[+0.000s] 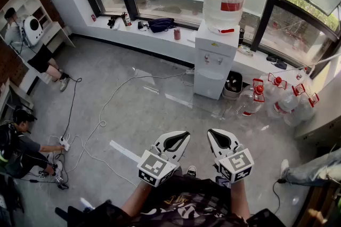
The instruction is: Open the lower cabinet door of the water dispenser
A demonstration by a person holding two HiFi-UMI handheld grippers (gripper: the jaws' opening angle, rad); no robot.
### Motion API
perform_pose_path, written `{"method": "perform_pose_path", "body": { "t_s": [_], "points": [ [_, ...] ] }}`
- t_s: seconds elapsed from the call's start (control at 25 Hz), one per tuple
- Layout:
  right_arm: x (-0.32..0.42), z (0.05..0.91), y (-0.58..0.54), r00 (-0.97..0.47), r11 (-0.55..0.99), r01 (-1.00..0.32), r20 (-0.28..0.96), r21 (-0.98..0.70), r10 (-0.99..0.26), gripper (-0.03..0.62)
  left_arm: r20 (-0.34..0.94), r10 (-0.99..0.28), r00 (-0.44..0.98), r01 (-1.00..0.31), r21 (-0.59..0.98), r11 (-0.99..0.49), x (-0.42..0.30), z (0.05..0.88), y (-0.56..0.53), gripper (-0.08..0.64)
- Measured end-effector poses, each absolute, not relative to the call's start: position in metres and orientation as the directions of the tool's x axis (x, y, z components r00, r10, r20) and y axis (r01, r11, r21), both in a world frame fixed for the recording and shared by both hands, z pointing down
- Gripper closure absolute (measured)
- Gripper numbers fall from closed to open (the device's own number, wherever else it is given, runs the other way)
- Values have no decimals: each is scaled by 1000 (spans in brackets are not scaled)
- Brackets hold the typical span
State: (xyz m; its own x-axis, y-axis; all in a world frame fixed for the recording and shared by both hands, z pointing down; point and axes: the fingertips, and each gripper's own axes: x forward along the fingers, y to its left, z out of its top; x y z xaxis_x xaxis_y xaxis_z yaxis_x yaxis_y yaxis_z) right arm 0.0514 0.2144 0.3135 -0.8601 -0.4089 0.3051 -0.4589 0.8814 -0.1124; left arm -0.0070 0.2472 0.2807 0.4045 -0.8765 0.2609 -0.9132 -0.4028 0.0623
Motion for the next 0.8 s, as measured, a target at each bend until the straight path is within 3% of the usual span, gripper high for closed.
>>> {"method": "perform_pose_path", "body": {
  "t_s": [0.8],
  "points": [
    [65,329,223,-874,859,-462,280,-220,-398,578,336,-858,388,-919,69,-389,6,306,273,540]
  ]
}}
